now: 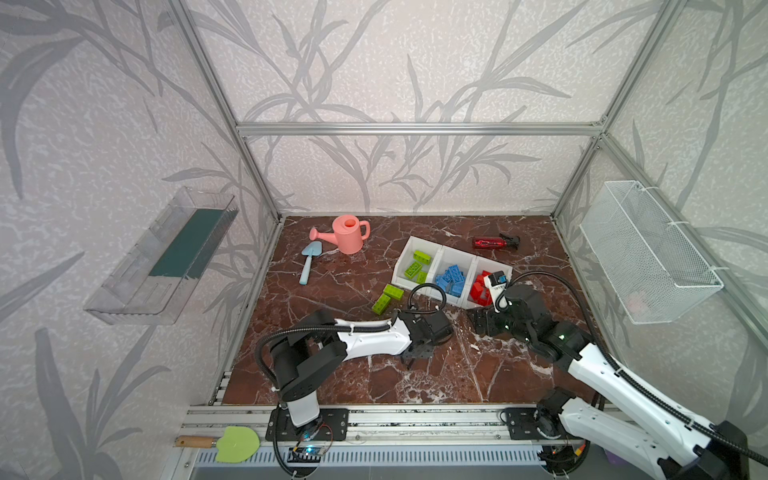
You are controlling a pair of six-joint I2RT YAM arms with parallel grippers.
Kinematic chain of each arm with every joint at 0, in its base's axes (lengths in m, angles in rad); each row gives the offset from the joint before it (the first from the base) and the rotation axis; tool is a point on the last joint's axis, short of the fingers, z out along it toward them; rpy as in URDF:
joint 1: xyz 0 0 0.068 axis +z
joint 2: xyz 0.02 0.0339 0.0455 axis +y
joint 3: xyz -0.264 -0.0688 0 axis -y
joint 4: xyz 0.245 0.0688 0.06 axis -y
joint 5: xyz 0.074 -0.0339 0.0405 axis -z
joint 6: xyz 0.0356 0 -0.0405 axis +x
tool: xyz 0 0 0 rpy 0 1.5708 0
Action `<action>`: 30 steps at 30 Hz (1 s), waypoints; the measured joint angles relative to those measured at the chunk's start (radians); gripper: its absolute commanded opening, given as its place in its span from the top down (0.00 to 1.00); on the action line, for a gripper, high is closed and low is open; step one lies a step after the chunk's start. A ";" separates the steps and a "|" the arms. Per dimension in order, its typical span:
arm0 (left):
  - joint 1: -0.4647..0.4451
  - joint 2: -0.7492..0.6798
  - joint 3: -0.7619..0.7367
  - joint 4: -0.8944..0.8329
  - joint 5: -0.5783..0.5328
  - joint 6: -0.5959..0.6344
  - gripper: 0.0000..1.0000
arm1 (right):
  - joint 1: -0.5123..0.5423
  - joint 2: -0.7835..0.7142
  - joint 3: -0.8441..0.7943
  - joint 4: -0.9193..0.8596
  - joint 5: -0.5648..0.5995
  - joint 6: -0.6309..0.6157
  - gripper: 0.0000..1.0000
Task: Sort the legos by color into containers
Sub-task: 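Carry the green brick over the green compartment with the left gripper and release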
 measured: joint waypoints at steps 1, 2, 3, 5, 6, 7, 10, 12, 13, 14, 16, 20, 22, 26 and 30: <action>0.002 0.000 0.000 0.000 0.000 0.002 0.69 | 0.000 0.000 0.000 0.000 0.000 0.000 0.17; 0.005 -0.001 0.002 -0.003 0.000 0.008 0.69 | 0.000 0.000 0.000 0.000 0.000 0.000 0.17; 0.009 -0.003 0.002 -0.004 0.000 0.015 0.69 | 0.000 0.000 0.000 -0.002 0.000 0.000 0.17; 0.028 -0.017 0.003 -0.014 0.000 0.036 0.69 | 0.000 0.000 -0.001 -0.002 -0.002 0.000 0.17; 0.041 -0.027 0.006 -0.019 0.000 0.049 0.69 | 0.000 0.000 -0.003 -0.002 -0.003 0.000 0.17; 0.058 -0.038 0.011 -0.026 0.000 0.064 0.69 | 0.000 0.000 -0.006 -0.002 -0.006 0.000 0.17; 0.124 -0.074 0.045 -0.048 0.000 0.116 0.69 | 0.000 0.000 -0.031 0.007 -0.019 0.002 0.17; 0.175 -0.092 0.085 -0.058 -0.001 0.153 0.69 | 0.000 0.000 -0.050 0.013 -0.026 0.006 0.17; 0.205 -0.096 0.115 -0.068 0.000 0.180 0.69 | 0.000 0.000 -0.060 0.015 -0.026 0.008 0.17; 0.230 -0.095 0.148 -0.077 0.002 0.203 0.69 | 0.000 0.000 -0.069 0.018 -0.027 0.011 0.16; 0.274 -0.085 0.220 -0.100 0.004 0.247 0.69 | 0.000 0.006 -0.079 0.023 -0.028 0.012 0.16; 0.353 -0.012 0.397 -0.127 0.023 0.336 0.68 | 0.000 0.029 -0.082 0.039 -0.039 0.012 0.16; 0.381 0.050 0.480 -0.138 0.038 0.369 0.69 | 0.000 0.038 -0.084 0.045 -0.044 0.011 0.16; 0.421 0.214 0.654 -0.168 0.071 0.430 0.69 | 0.000 0.044 -0.093 0.060 -0.053 0.011 0.16; 0.451 0.350 0.785 -0.204 0.098 0.468 0.69 | 0.000 0.044 -0.104 0.065 -0.060 0.011 0.16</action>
